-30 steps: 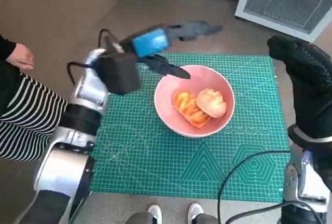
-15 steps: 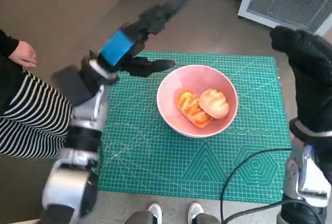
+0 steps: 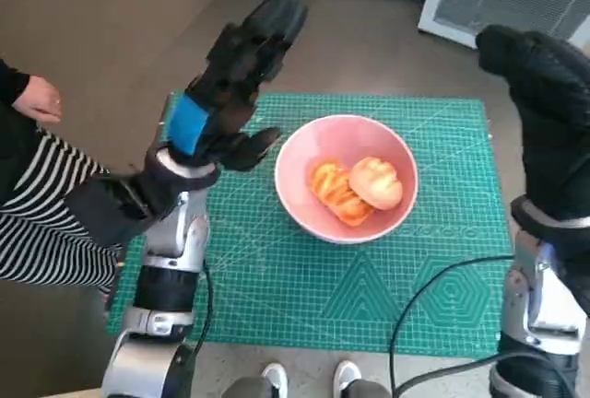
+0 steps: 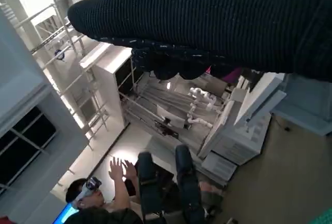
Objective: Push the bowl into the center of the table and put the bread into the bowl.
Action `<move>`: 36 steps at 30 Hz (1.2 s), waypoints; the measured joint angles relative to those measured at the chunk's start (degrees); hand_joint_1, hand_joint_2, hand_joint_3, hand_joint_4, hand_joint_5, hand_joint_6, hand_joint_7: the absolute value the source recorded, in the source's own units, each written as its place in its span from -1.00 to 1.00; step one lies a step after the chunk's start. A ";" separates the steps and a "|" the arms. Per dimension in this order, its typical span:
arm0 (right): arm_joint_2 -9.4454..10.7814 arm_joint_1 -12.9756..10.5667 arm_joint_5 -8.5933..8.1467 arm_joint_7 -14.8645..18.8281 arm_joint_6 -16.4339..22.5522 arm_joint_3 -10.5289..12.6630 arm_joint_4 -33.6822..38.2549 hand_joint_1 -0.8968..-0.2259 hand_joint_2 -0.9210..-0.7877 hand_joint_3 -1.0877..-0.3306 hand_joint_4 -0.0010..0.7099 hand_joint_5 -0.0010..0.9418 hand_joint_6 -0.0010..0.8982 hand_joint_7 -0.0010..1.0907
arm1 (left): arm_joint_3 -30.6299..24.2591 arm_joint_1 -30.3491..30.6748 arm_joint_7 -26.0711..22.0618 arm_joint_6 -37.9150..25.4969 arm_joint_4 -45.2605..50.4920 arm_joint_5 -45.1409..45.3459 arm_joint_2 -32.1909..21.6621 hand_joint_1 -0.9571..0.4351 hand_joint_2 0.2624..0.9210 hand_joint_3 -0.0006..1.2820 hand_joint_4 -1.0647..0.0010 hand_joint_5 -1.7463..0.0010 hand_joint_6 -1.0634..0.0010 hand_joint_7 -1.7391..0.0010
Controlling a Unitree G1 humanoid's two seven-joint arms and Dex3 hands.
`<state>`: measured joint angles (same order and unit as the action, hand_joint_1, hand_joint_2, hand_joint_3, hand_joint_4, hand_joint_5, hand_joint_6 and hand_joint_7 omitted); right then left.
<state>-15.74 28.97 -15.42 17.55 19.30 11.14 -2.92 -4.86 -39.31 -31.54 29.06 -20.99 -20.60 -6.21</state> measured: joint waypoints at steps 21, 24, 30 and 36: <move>0.20 1.50 -0.04 -0.02 -0.24 -0.50 2.02 -0.38 -1.00 0.15 -0.50 -0.99 -0.76 -0.20 | -0.71 1.44 -0.22 1.25 -0.14 0.04 0.27 -0.70 1.00 -0.38 0.93 0.99 1.00 0.54; 0.19 1.66 -0.04 -0.02 -0.24 -0.59 2.44 -0.38 -1.00 0.15 -0.50 -0.99 -0.76 -0.19 | -0.84 1.44 -0.21 2.20 -0.91 0.31 0.27 -0.70 1.00 -0.38 0.94 0.99 1.00 0.57; 0.16 1.76 0.02 -0.01 -0.24 -0.64 2.89 -0.37 -1.00 0.14 -0.51 -0.99 -0.75 -0.19 | -0.95 1.42 -0.07 4.08 -2.60 0.60 0.28 -0.72 1.00 -0.38 0.94 0.99 1.00 0.58; 0.12 1.81 0.10 -0.01 -0.20 -0.74 3.03 -0.38 -1.00 0.14 -0.51 -0.99 -0.76 -0.19 | -0.96 1.41 0.03 5.34 -3.86 0.74 0.28 -0.71 1.00 -0.38 0.94 0.99 1.00 0.58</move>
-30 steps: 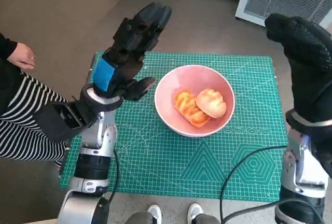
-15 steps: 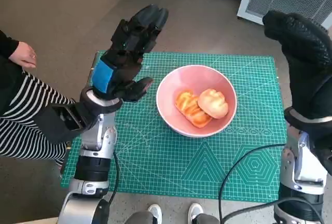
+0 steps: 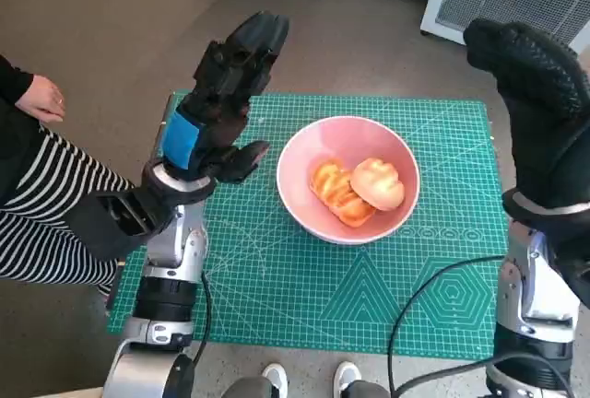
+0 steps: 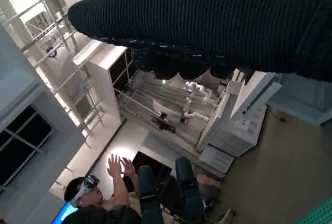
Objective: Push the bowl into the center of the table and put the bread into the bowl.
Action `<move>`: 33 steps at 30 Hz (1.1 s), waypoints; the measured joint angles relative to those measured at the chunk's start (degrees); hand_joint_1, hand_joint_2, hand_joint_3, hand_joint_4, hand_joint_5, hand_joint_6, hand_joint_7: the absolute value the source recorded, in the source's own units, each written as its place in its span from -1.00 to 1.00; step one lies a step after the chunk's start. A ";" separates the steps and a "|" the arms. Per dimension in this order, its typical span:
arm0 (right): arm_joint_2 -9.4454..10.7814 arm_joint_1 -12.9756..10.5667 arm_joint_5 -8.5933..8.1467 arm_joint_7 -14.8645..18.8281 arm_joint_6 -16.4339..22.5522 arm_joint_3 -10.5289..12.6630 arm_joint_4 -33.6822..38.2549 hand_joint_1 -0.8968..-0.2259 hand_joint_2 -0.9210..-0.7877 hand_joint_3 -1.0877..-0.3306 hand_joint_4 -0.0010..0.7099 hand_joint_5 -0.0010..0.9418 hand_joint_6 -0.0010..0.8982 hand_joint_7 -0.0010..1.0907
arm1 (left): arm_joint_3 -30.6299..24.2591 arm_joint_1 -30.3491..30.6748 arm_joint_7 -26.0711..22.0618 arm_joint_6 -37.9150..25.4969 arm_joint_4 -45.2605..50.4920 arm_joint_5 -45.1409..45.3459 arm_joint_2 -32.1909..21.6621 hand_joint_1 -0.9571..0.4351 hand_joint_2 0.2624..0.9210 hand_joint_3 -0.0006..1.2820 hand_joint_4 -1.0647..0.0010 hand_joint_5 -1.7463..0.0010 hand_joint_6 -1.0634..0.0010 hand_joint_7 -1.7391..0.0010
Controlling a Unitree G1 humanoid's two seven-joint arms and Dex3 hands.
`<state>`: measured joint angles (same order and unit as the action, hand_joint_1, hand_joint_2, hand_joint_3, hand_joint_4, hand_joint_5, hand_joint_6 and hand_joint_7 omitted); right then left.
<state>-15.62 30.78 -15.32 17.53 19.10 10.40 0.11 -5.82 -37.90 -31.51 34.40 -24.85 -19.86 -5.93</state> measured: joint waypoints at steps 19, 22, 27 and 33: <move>-0.01 0.28 0.01 0.06 0.46 -0.50 0.81 -0.39 -1.00 0.15 -0.51 -0.99 -0.77 -0.19 | -0.17 -0.29 -0.50 0.84 -1.36 -0.06 -0.43 -0.69 1.00 -0.38 0.95 1.00 1.00 0.62; -0.01 0.31 0.00 0.08 0.63 -0.52 1.05 -0.39 -1.00 0.15 -0.51 -0.99 -0.77 -0.19 | -0.20 -0.30 -0.48 0.84 -1.35 -0.04 -0.54 -0.69 1.00 -0.38 0.95 1.00 1.00 0.62; 0.00 0.31 0.00 0.09 0.87 -0.66 1.19 -0.40 -1.00 0.15 -0.51 -1.00 -0.78 -0.19 | -0.20 -0.30 -0.48 0.84 -1.34 -0.01 -0.64 -0.70 1.00 -0.37 0.95 0.99 1.00 0.62; 0.00 0.31 -0.02 0.09 0.94 -0.75 1.24 -0.42 -1.00 0.16 -0.53 -1.00 -0.78 -0.19 | -0.17 -0.30 -0.49 0.80 -1.27 -0.01 -0.84 -0.70 1.00 -0.37 0.95 1.00 1.00 0.62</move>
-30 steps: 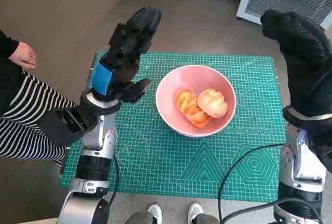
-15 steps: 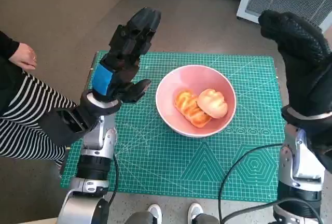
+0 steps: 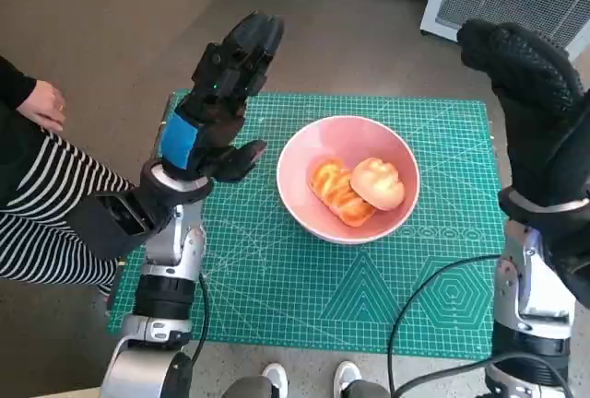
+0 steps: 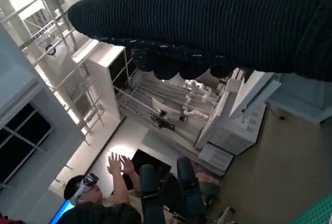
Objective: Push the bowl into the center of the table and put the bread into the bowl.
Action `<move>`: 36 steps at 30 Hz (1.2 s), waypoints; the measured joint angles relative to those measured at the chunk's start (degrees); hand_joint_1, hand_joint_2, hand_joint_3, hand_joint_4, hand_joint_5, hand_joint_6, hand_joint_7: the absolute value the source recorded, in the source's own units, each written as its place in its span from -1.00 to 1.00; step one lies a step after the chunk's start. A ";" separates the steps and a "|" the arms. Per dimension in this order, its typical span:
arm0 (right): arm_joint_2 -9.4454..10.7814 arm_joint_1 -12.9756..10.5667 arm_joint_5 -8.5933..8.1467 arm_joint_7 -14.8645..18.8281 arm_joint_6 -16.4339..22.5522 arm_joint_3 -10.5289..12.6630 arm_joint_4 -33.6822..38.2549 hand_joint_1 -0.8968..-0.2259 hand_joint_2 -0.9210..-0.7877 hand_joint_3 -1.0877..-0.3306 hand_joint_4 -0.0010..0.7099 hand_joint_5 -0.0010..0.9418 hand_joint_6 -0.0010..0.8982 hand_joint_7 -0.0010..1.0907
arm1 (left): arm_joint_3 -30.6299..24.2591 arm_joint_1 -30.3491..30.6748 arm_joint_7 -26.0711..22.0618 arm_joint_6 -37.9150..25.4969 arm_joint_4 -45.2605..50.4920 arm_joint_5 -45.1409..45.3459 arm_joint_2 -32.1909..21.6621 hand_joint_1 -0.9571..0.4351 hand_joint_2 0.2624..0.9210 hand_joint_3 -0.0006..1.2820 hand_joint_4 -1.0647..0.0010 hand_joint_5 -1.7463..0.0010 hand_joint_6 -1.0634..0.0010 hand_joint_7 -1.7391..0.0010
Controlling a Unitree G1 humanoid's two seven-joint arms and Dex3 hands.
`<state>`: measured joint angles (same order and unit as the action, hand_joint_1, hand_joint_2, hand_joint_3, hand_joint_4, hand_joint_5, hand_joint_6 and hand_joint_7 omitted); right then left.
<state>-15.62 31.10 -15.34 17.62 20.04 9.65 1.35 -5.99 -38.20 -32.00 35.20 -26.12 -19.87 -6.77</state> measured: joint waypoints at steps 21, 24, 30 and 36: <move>0.01 -0.01 -0.07 0.00 0.01 -0.09 0.41 -0.42 -1.00 0.16 -0.53 -1.00 -0.79 -0.19 | -0.02 0.00 -0.65 -0.42 0.11 -0.07 -0.36 -0.72 1.00 -0.37 0.95 1.00 1.00 0.61; 0.01 -0.02 -0.06 0.00 0.01 -0.10 0.41 -0.42 -1.00 0.16 -0.53 -1.00 -0.79 -0.19 | -0.02 0.00 -0.67 -0.50 0.13 -0.07 -0.37 -0.72 1.00 -0.37 0.95 1.00 1.00 0.61; 0.02 -0.08 -0.06 0.00 0.02 -0.12 0.41 -0.41 -1.00 0.16 -0.53 -1.00 -0.78 -0.19 | -0.02 0.00 -0.67 -0.66 0.22 -0.06 -0.38 -0.72 1.00 -0.37 0.95 1.00 1.00 0.61; 0.03 -0.09 -0.04 -0.01 0.02 -0.13 0.41 -0.40 -1.00 0.16 -0.53 -1.00 -0.78 -0.20 | -0.02 -0.01 -0.66 -0.88 0.22 -0.05 -0.40 -0.72 1.00 -0.37 0.95 1.00 1.00 0.61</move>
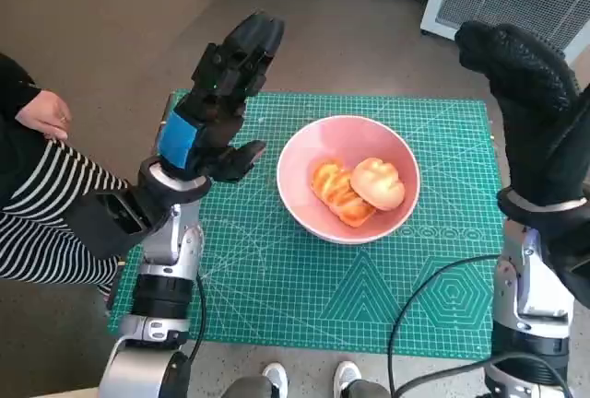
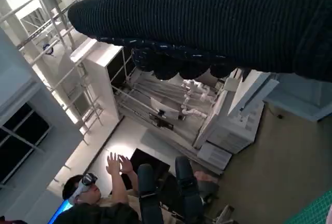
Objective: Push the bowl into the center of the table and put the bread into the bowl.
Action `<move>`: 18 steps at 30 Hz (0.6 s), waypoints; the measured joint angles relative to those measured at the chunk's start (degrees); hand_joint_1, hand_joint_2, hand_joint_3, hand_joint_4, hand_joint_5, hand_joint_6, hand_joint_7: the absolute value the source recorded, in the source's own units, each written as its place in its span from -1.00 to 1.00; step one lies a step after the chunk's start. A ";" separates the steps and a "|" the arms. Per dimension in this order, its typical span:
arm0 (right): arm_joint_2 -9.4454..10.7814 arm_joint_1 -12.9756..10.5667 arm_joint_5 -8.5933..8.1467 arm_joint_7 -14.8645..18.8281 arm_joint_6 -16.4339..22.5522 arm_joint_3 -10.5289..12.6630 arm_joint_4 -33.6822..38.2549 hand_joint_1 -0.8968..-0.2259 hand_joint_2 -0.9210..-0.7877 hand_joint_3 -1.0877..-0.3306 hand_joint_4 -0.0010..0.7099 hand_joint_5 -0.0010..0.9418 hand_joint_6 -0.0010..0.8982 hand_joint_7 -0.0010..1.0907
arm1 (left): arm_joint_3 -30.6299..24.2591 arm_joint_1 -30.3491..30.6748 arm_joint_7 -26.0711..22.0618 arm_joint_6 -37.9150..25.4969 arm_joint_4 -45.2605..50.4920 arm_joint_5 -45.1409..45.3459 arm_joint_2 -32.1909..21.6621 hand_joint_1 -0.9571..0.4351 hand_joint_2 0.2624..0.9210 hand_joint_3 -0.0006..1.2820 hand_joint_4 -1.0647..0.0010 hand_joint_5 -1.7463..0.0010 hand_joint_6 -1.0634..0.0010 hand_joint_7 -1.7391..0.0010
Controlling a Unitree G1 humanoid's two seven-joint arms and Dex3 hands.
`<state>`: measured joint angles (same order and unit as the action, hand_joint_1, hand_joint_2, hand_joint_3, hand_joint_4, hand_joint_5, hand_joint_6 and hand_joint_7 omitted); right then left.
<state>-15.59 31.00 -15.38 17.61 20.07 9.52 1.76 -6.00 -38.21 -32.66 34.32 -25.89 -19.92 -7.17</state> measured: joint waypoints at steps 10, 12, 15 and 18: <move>0.05 -0.13 -0.02 0.00 0.02 0.00 0.00 -0.40 -1.00 0.17 -0.53 -1.00 -0.78 -0.20 | 0.01 0.00 0.05 -0.04 0.03 0.02 0.00 -0.72 1.00 -0.37 0.93 0.99 1.00 0.60; 0.06 -0.17 -0.02 -0.01 0.03 0.00 0.00 -0.40 -1.00 0.17 -0.53 -1.00 -0.78 -0.20 | 0.01 0.00 0.08 -0.05 0.04 0.05 0.00 -0.72 1.00 -0.37 0.93 0.99 1.00 0.59; 0.08 -0.23 -0.03 -0.01 0.13 0.01 0.00 -0.41 -1.00 0.17 -0.53 -1.00 -0.78 -0.20 | 0.04 0.00 0.12 -0.10 0.12 0.10 0.00 -0.72 1.00 -0.36 0.93 0.99 1.00 0.59; 0.11 -0.27 -0.03 -0.01 0.34 0.01 0.00 -0.41 -1.00 0.17 -0.53 -1.00 -0.78 -0.20 | 0.04 0.00 0.12 -0.18 0.16 0.12 -0.01 -0.72 1.00 -0.36 0.92 0.99 1.00 0.57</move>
<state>-15.48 30.74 -15.41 17.60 20.41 9.53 1.76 -5.96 -38.21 -32.54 34.14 -25.73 -19.80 -7.18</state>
